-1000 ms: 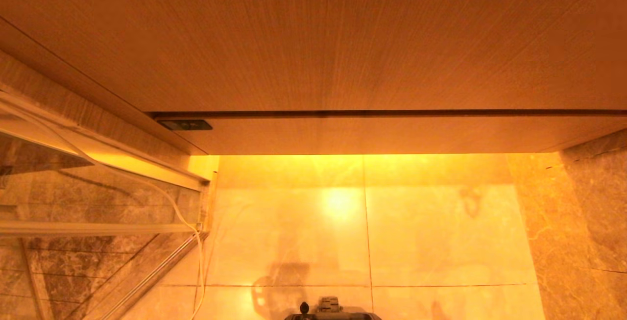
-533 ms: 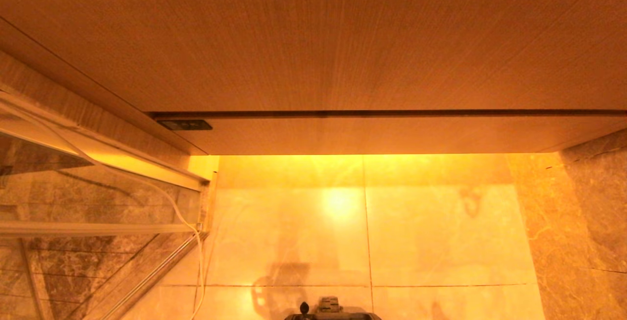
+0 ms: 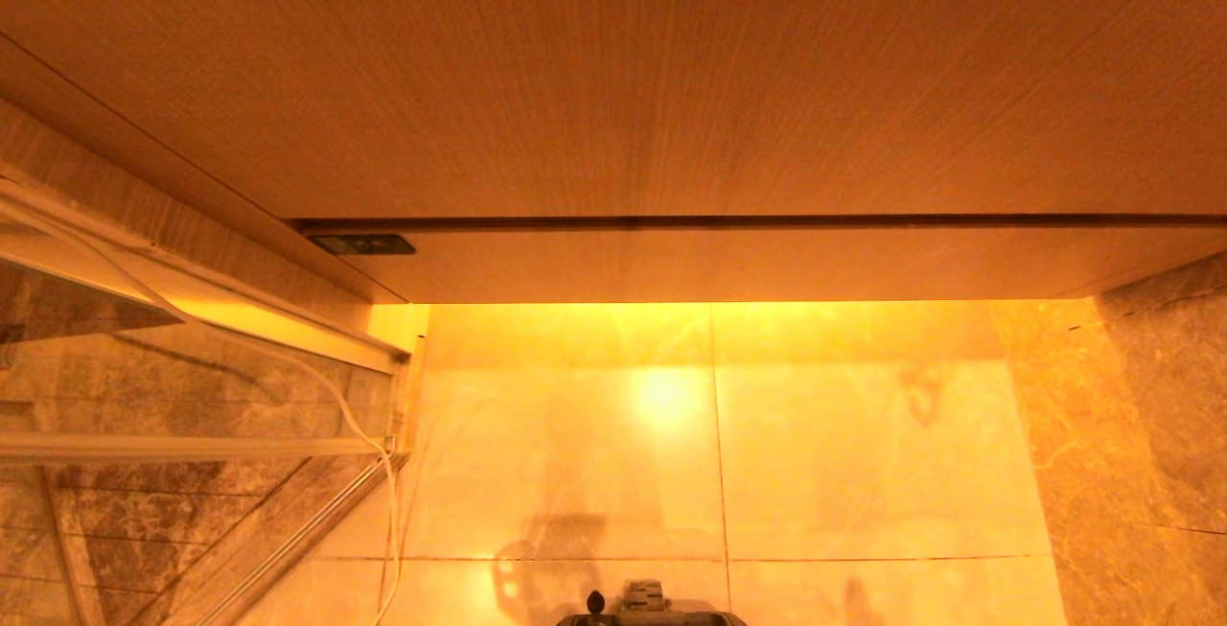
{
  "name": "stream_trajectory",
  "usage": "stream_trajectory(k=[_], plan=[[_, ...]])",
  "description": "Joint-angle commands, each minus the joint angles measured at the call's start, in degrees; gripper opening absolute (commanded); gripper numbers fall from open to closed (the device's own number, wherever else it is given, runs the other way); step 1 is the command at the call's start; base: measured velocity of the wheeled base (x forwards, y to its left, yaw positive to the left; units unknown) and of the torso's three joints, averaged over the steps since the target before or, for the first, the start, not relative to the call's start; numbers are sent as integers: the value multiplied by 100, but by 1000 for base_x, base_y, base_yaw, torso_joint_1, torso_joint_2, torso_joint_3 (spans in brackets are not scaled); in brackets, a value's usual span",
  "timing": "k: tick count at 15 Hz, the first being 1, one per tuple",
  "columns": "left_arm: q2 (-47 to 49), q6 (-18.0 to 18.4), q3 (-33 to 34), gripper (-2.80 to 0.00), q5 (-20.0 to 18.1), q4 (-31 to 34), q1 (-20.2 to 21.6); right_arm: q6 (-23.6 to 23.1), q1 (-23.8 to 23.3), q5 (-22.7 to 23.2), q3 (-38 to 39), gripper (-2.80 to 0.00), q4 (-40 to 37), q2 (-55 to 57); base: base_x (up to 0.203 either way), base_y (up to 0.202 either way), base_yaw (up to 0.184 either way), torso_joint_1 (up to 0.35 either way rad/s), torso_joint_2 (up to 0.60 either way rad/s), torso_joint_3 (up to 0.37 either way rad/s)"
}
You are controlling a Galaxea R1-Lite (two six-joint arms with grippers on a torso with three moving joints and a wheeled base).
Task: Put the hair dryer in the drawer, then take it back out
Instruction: Pull open the drawer
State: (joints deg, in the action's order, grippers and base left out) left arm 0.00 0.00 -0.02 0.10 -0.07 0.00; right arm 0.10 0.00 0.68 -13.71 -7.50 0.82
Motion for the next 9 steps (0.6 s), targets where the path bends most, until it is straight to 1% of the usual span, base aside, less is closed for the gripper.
stream_trajectory(k=[1,3,6,7,8,9], plan=[[0,0,1,-280,-1,-1,0,20,0,61,-922,-280,-678,251,0,0,0,0,0,0],[0,0,2,-280,-1,-1,0,61,-1,398,-1919,-280,-1788,641,0,0,0,0,0,0],[0,0,2,-280,-1,-1,0,131,0,1105,-3338,-280,-3018,1618,0,0,0,0,0,0],[0,0,-1,-280,-1,-1,0,241,0,1483,-3784,-280,-3411,1937,0,0,0,0,0,0],[0,0,2,-280,-1,-1,0,330,0,2028,-4111,-280,-3810,2212,0,0,0,0,0,0],[0,0,2,-280,-1,-1,0,373,0,2328,-4294,-280,-4097,2402,0,0,0,0,0,0]])
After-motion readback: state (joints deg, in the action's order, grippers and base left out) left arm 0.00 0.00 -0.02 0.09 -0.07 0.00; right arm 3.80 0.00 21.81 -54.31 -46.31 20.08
